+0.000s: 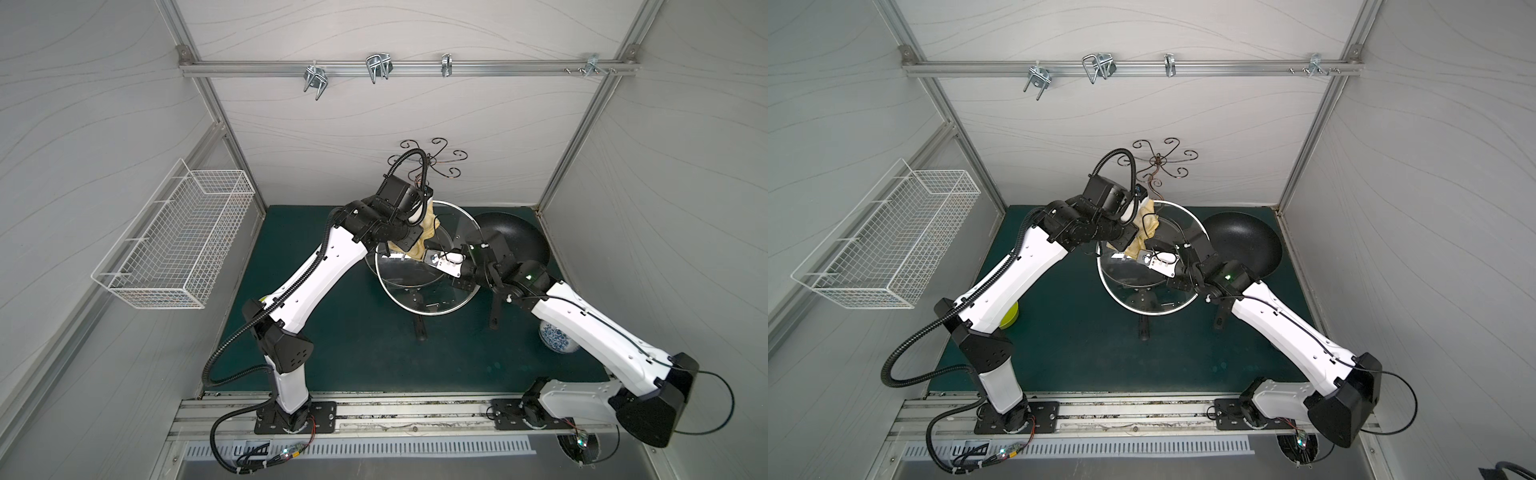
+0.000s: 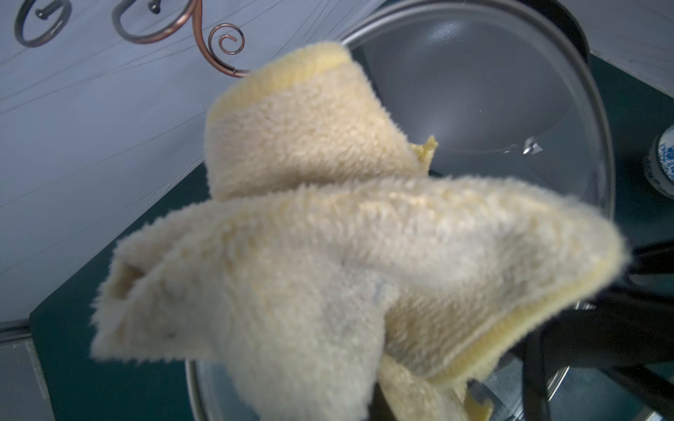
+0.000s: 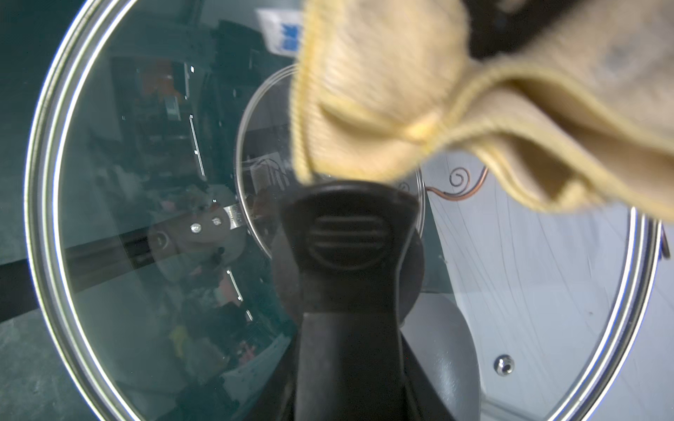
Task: Wipe the pot lid with a cloth
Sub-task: Wipe the pot lid.
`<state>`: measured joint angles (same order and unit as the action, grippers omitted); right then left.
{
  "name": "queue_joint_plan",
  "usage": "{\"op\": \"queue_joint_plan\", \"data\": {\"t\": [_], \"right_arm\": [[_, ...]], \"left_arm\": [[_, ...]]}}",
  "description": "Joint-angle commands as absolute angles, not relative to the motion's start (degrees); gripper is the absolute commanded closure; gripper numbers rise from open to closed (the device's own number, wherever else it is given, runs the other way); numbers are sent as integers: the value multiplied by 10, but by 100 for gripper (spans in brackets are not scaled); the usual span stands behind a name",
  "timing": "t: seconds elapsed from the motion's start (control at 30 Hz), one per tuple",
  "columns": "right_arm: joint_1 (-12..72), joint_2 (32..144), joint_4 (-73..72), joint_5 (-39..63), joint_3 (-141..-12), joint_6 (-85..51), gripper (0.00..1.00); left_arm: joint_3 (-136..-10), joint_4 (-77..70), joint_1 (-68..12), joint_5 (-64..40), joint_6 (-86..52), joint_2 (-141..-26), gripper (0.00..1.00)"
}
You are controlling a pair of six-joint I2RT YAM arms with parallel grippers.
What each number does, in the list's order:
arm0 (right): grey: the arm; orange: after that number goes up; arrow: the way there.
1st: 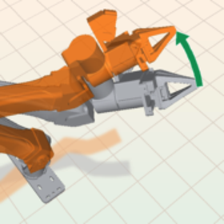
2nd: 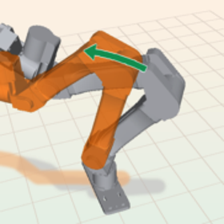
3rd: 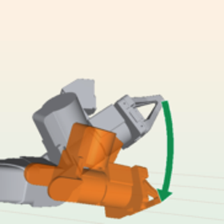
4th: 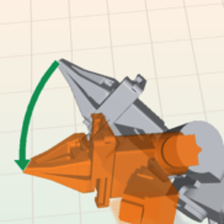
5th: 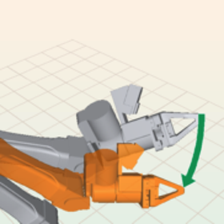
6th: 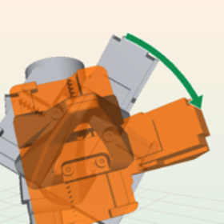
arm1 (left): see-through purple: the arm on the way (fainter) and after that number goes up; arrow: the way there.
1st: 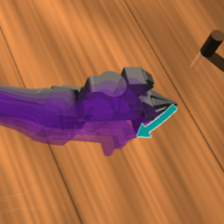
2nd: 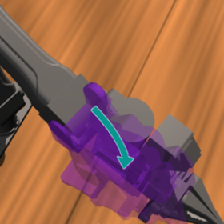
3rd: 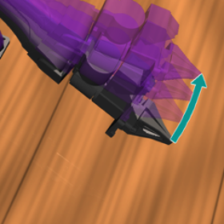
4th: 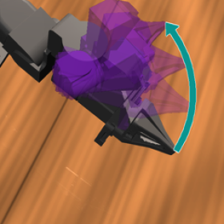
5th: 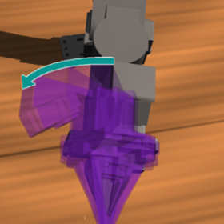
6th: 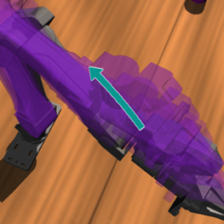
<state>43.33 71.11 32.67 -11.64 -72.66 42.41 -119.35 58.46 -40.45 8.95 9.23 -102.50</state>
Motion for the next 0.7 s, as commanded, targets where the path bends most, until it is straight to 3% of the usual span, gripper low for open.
{"op": "queue_joint_plan", "data": {"t": [0.0, 0.33, 0.67], "right_arm": [[427, 689, 231, -154, -803, 317, 100], [397, 729, 243, -193, -872, 148, 100], [358, 756, 235, -159, -911, 43, 100]], "left_arm": [[-1177, 571, -401, 119, 75, -1000, 100], [-1086, 485, -413, 160, -34, -946, 100], [-1033, 418, -498, 187, -68, -948, 100]]}}
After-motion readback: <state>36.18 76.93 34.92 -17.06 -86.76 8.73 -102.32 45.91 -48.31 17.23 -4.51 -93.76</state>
